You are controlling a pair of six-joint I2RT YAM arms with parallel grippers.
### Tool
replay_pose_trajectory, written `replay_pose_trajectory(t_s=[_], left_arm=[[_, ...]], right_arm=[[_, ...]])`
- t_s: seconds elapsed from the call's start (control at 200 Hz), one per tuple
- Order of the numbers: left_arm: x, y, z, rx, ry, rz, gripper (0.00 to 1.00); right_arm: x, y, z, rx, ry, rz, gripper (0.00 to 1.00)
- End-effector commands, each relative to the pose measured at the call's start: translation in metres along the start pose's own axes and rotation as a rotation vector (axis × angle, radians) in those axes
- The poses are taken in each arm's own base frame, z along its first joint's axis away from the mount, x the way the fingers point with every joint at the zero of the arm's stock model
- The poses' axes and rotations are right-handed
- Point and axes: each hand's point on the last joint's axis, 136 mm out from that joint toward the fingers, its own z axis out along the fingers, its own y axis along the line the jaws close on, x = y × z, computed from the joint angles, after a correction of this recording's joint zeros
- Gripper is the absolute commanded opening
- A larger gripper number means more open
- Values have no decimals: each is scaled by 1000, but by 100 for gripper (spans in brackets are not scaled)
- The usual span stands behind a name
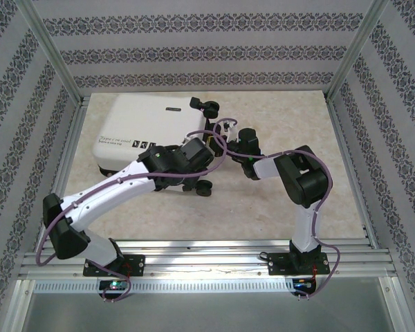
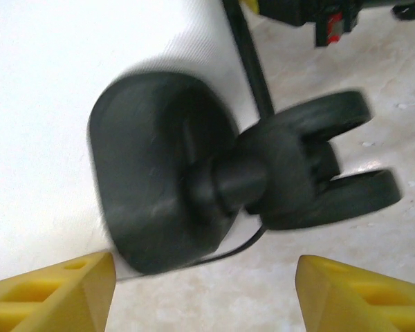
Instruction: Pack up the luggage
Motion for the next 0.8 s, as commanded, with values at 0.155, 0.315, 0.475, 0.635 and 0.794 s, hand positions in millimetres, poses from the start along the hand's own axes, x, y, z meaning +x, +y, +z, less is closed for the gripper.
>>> replay_pose_trajectory(t_s=[0.155,0.315,0.475,0.635,0.794], left_arm=[[30,89,-19,-22,-129,-400,72],[78,127,-9,-36,-132,-633,59],[97,143,7,-62,-123,-730,51],[92,152,34,-56,-110,-782,47],[74,170,54,-33,-117,-801,46]], right_arm=[[-27,-16,-18,67,-106,-14,0],[-23,-17,-26,72,-105,-7,0],[-17,-14,-37,79,-102,-4,0],[-10,-9,-53,89,-97,-12,0],[-6,-5,-65,92,-97,-15,0]])
